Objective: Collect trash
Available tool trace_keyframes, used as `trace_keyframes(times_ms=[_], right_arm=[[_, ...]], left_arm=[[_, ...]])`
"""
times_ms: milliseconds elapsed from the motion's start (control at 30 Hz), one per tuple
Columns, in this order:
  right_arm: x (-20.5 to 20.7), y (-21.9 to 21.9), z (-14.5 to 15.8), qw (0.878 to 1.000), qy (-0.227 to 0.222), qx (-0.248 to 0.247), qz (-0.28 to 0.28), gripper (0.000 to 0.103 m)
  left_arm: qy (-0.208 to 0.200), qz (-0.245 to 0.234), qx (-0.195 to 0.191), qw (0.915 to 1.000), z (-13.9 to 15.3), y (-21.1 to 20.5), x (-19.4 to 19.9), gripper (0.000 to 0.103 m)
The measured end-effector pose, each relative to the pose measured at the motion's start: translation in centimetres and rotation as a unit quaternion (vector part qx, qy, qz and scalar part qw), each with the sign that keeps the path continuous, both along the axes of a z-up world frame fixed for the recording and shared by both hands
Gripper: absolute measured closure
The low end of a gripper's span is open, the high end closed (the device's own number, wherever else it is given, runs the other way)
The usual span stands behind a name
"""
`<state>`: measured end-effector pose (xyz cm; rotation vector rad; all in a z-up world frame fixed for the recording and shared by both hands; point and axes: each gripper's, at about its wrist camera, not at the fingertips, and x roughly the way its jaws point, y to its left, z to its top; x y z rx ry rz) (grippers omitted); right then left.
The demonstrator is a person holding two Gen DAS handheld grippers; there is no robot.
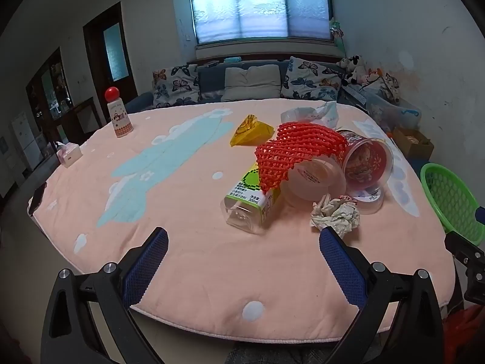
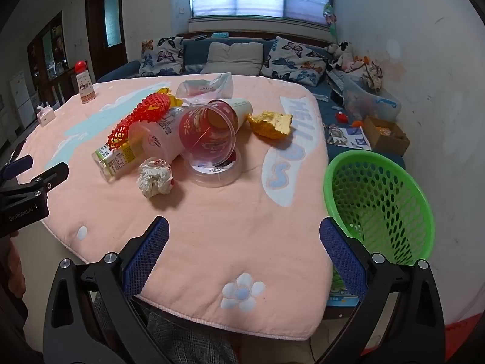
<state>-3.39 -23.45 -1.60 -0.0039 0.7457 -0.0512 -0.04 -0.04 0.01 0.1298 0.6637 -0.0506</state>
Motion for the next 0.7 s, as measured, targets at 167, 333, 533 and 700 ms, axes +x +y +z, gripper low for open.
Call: trace_keyframes(times_ms=[167, 333, 533, 700], right_arm=[[-0.01, 0.05, -0.04, 1.000, 0.001, 0.000, 0.001, 0.004], [-0.05, -0.15, -0.08, 1.000, 0.002, 0.001, 0.000, 0.004], [0.01, -0.25, -0.05, 1.000, 0.002, -0.001, 0.001, 0.004], [0.06, -0.10, -0.05, 1.000, 0.002, -0.001, 0.000, 0.004]], left_arm=[[0.005, -0.003, -0.007, 1.0000, -0.61, -0.09, -0.12, 0.006], [0.008, -0.002, -0.007, 0.9999, -0.63, -0.10, -0.22, 0.006], [0.016, -0.004, -0.010, 0.9998, -0.40, 0.26, 0.07, 0.006], [0.016, -0.004, -0.008, 0.9998, -0.45, 0.20, 0.22, 0.006]])
